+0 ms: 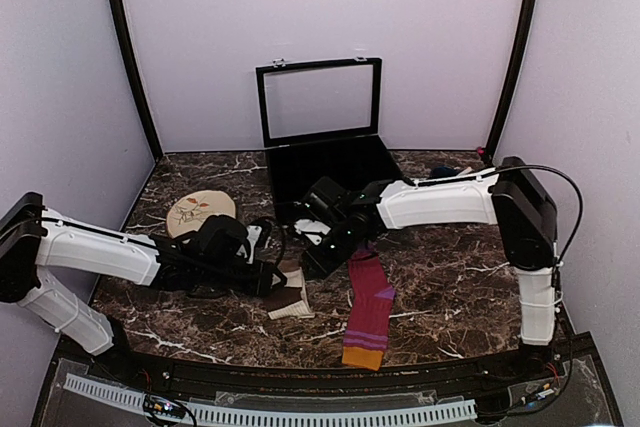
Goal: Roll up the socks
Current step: Adjust the sock at the center of the board.
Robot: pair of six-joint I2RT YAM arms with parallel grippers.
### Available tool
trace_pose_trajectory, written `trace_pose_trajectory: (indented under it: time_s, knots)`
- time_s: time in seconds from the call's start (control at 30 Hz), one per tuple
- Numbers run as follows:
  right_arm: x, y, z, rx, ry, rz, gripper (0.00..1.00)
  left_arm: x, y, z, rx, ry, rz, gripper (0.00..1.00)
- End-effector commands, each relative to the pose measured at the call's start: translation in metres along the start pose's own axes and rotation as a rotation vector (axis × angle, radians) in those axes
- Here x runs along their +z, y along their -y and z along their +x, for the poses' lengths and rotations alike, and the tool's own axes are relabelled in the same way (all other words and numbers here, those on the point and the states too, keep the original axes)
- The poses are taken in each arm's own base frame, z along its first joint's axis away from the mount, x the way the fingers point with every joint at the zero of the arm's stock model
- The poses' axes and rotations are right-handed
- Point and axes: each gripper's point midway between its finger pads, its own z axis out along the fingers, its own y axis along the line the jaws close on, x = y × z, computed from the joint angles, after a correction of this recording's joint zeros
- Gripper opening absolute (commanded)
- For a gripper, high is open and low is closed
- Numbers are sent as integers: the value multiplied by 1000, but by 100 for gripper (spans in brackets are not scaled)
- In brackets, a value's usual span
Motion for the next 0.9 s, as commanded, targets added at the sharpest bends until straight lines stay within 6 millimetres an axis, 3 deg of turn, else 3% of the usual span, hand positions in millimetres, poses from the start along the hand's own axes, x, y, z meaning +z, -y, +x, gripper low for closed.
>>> trace_pose_trajectory:
  time_s: [0.0,0.23,0.5,0.87]
  knots:
    - [-34,-17,-9,33,114,-45,44,1,12,-20,41,43,11,47]
    - [-47,-46,10,24,174,-110,46,10,15,-29,55,36,9,46]
    - [-42,-73,33,29,233,-180,46,16,-7,-35,-14,32,19,43]
    - [-26,-97,37,-9,280,-250,46,31,1,-51,-6,-9,104,40]
